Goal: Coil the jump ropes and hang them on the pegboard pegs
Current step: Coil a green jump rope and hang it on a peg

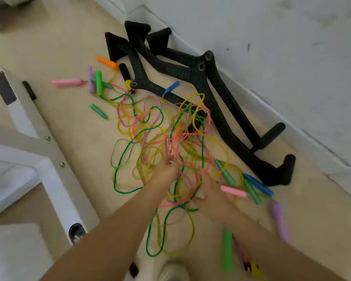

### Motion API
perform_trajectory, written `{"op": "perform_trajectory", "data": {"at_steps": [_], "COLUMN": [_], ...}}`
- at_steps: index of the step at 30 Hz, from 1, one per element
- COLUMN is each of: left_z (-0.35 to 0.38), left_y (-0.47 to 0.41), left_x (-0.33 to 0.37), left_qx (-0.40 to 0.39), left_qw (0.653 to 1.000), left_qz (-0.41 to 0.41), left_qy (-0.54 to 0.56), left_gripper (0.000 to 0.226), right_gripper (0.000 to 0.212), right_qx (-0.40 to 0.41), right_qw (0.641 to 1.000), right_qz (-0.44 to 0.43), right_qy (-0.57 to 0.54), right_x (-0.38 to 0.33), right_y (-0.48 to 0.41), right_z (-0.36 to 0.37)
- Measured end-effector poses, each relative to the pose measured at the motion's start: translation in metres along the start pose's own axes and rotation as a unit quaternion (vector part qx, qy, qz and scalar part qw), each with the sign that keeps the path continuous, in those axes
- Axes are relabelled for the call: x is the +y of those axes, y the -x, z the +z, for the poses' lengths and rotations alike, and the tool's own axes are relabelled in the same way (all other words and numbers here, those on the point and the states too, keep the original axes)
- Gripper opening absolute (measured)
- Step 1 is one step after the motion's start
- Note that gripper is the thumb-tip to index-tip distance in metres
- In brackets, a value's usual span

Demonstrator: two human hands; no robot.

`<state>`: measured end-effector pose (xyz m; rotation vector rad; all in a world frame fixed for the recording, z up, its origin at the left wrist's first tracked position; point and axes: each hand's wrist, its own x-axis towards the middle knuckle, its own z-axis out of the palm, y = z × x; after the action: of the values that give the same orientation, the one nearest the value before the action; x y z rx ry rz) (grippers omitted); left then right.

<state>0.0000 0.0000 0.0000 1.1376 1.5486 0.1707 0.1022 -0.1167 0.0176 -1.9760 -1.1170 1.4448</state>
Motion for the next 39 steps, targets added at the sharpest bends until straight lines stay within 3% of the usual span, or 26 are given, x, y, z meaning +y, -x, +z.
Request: {"op": "perform_trajectory", "data": {"at_steps": [2,4,7,10,14,16,18,20,22,25,28,30,31,33,35,39], "left_z": [0.001,-0.007,-0.027,-0.06,-0.109,-0.134,-0.157,-0.181,-0.207,-0.246,-0.277,-0.288,-0.294,-0.307,-0.328,-0.369], "left_y": [-0.011,-0.012,0.014,0.076,0.19,0.256,0.325,0.39,0.45,0.535,0.606,0.644,0.66,0.684,0.694,0.684], "left_x": [-0.001,0.002,0.024,0.081,0.178,0.233,0.288,0.339,0.386,0.451,0.498,0.515,0.521,0.529,0.538,0.543], "left_qx": [0.076,0.153,0.17,0.093,0.034,0.008,-0.01,-0.03,-0.049,-0.077,-0.146,-0.215,-0.237,-0.243,-0.183,0.03], "left_qw": [0.996,0.983,0.973,0.974,0.947,0.921,0.894,0.87,0.859,0.848,0.828,0.808,0.797,0.784,0.767,0.639], "left_qz": [0.038,0.093,0.153,0.187,0.32,0.384,0.44,0.484,0.505,0.524,0.54,0.546,0.554,0.571,0.615,0.742], "left_qy": [0.021,-0.035,-0.025,0.085,-0.007,-0.064,-0.082,-0.09,-0.072,0.0,0.042,0.047,0.043,0.03,0.002,-0.198], "left_gripper": [0.027,0.022,0.025,0.03,0.041,0.043,0.045,0.047,0.046,0.047,0.046,0.044,0.044,0.043,0.041,0.04], "right_gripper": [0.087,0.072,0.01,0.025,0.023,0.043,0.061,0.05,0.025,0.015,0.036,0.029,0.017,0.02,0.025,0.024], "right_qx": [-0.016,-0.041,-0.097,-0.069,0.121,0.161,0.157,0.139,0.142,0.175,0.119,0.095,0.111,0.168,0.292,0.565], "right_qw": [0.999,0.992,0.977,0.955,0.948,0.943,0.944,0.945,0.95,0.952,0.938,0.934,0.931,0.922,0.901,0.777], "right_qz": [0.015,0.065,0.097,0.119,0.039,-0.046,-0.133,-0.198,-0.2,-0.196,-0.223,-0.242,-0.259,-0.264,-0.231,-0.188], "right_qy": [-0.046,-0.103,-0.161,-0.264,-0.292,-0.288,-0.257,-0.22,-0.192,-0.159,-0.238,-0.246,-0.233,-0.226,-0.223,-0.203], "right_x": [0.008,0.013,-0.002,-0.048,-0.141,-0.209,-0.282,-0.347,-0.403,-0.466,-0.523,-0.559,-0.577,-0.601,-0.614,-0.638], "right_y": [-0.024,-0.043,-0.028,0.026,0.107,0.158,0.214,0.263,0.313,0.383,0.442,0.477,0.493,0.52,0.541,0.6], "right_z": [0.007,0.009,0.001,-0.021,-0.074,-0.109,-0.143,-0.171,-0.197,-0.231,-0.251,-0.253,-0.251,-0.241,-0.235,-0.265]}}
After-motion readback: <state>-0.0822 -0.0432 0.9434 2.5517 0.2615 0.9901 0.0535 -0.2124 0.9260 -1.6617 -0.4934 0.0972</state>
